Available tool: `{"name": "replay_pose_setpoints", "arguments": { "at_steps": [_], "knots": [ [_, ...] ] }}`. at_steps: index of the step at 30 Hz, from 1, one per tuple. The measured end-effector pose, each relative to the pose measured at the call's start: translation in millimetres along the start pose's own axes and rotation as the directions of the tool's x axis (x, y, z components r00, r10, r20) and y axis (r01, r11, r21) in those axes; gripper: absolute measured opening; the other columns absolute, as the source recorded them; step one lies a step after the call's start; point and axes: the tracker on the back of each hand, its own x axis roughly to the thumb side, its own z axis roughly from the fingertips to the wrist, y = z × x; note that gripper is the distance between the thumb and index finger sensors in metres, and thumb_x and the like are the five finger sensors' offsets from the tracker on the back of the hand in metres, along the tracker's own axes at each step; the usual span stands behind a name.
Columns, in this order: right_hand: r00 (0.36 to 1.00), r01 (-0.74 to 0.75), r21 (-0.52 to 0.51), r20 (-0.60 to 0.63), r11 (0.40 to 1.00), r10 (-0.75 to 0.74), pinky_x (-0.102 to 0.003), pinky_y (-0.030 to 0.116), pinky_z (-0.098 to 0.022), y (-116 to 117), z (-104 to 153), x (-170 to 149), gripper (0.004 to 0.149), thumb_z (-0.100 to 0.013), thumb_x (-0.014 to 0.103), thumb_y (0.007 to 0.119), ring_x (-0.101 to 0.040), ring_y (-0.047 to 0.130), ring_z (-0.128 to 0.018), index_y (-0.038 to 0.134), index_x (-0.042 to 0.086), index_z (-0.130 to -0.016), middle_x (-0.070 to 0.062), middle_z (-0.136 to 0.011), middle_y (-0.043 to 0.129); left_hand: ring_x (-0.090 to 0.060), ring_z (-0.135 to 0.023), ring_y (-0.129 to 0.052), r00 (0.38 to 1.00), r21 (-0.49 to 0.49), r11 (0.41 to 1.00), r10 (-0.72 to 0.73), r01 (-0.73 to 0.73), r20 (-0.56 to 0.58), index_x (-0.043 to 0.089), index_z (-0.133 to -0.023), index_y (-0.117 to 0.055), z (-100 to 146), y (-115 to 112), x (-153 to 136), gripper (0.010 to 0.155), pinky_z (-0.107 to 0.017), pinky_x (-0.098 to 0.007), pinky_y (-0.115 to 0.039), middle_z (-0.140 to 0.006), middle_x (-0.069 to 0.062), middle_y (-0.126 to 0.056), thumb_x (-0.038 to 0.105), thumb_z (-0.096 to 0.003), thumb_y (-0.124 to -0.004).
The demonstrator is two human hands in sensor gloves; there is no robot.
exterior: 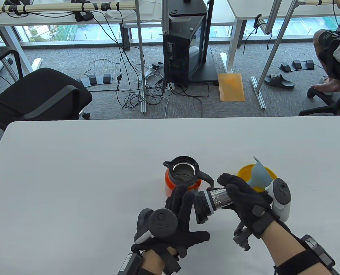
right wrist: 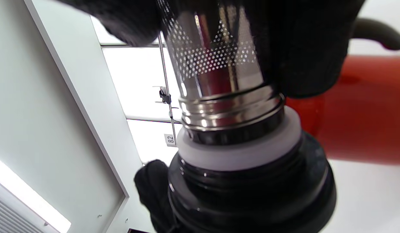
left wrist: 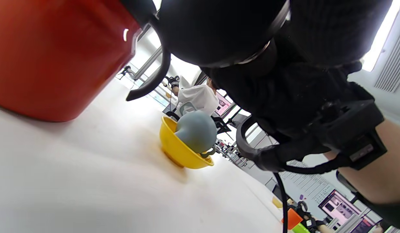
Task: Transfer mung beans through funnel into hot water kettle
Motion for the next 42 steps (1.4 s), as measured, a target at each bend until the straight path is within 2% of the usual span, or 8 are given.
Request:
{"name": "replay_pose_setpoints", "arguments": {
  "at_steps": [4, 11, 14, 19, 27, 33, 35, 42],
  "knots": [
    [1.0, 0.017, 0.064, -0.027, 0.998, -0.015, -0.063, 0.082, -0.048, 18, -2, -5, 0.067, -0.056, 0.036, 0.055, -0.069, 0.071, -0.078, 0.043, -0.007, -0.107, -0.044, -0.099, 0.034, -0.047, -0.107, -0.007, 0.988, 0.065, 0.986, 0.147, -0.15, 0.058, 0.05, -0.088, 0.019, 1, 8, -3, 0.113, -0.074, -0.077, -0.033, -0.106, -0.001, 0.017, 0.074, -0.0374, -0.079],
    [0.996, -0.067, 0.13, -0.041, 0.989, 0.073, -0.068, 0.076, -0.049, 32, -2, -9, 0.069, -0.056, 0.034, 0.055, -0.073, 0.066, -0.079, 0.04, -0.01, -0.107, -0.045, -0.099, 0.033, -0.046, -0.103, -0.032, 0.981, 0.141, 0.975, 0.155, -0.17, 0.113, 0.059, -0.1, -0.007, 13, 22, -12, 0.094, -0.07, -0.062, -0.063, -0.113, 0.001, -0.004, 0.07, -0.0425, -0.081],
    [0.966, -0.26, 0.114, 0.025, 0.959, 0.259, -0.069, 0.073, -0.048, 31, -1, 1, 0.068, -0.056, 0.033, 0.062, -0.068, 0.067, -0.081, 0.046, -0.009, -0.106, -0.043, -0.1, 0.038, -0.046, -0.102, -0.031, 0.985, 0.157, 0.976, 0.133, -0.149, 0.111, 0.058, -0.103, -0.014, 16, 29, -11, 0.09, -0.068, -0.061, -0.063, -0.113, 0.001, -0.007, 0.07, -0.0428, -0.08],
    [0.762, -0.646, 0.182, 0.101, 0.741, 0.64, -0.075, 0.062, -0.051, 19, 8, 19, 0.072, -0.055, 0.039, 0.067, -0.069, 0.058, -0.085, 0.05, -0.009, -0.107, -0.04, -0.103, 0.036, -0.046, -0.101, -0.03, 0.99, 0.195, 0.972, 0.121, -0.132, 0.067, 0.056, -0.105, -0.02, 24, 45, -20, 0.086, -0.067, -0.06, -0.061, -0.114, 0.0, -0.009, 0.071, -0.0429, -0.078],
    [0.501, -0.849, 0.226, 0.055, 0.478, 0.864, -0.082, 0.021, -0.054, -6, 40, 0, 0.082, -0.054, 0.05, 0.068, -0.067, 0.012, -0.091, 0.045, -0.005, -0.111, -0.036, -0.107, 0.021, -0.045, -0.101, -0.028, 0.993, 0.246, 0.962, 0.112, -0.115, 0.027, 0.055, -0.106, -0.021, 34, 63, -29, 0.084, -0.066, -0.059, -0.058, -0.114, -0.001, -0.008, 0.072, -0.0433, -0.075],
    [0.209, -0.948, 0.256, 0.055, 0.189, 0.976, -0.08, 0.009, -0.054, -5, 72, -40, 0.092, -0.052, 0.061, 0.062, -0.06, -0.003, -0.091, 0.037, -0.003, -0.113, -0.032, -0.108, 0.012, -0.045, -0.101, -0.026, 0.995, 0.279, 0.955, 0.097, -0.095, 0.01, 0.053, -0.107, -0.022, 38, 75, -27, 0.084, -0.066, -0.059, -0.055, -0.113, -0.001, -0.004, 0.071, -0.0438, -0.076],
    [0.155, -0.962, 0.234, 0.059, 0.137, 0.986, -0.08, 0.008, -0.053, -4, 81, -51, 0.091, -0.052, 0.062, 0.061, -0.06, -0.005, -0.09, 0.037, -0.002, -0.113, -0.032, -0.108, 0.011, -0.045, -0.101, -0.025, 0.995, 0.293, 0.952, 0.096, -0.091, -0.001, 0.053, -0.107, -0.024, 38, 80, -25, 0.084, -0.066, -0.059, -0.054, -0.114, -0.002, -0.007, 0.071, -0.0445, -0.077],
    [0.12, -0.974, 0.202, 0.059, 0.105, 0.991, -0.079, 0.007, -0.053, -5, 96, -66, 0.092, -0.052, 0.06, 0.063, -0.059, -0.006, -0.089, 0.038, -0.005, -0.112, -0.032, -0.108, 0.011, -0.046, -0.099, -0.028, 0.997, 0.271, 0.962, 0.002, 0.02, -0.081, 0.051, -0.108, -0.03, 27, 110, -10, 0.084, -0.065, -0.057, -0.054, -0.115, -0.006, -0.014, 0.071, -0.0437, -0.081]
  ]
}}
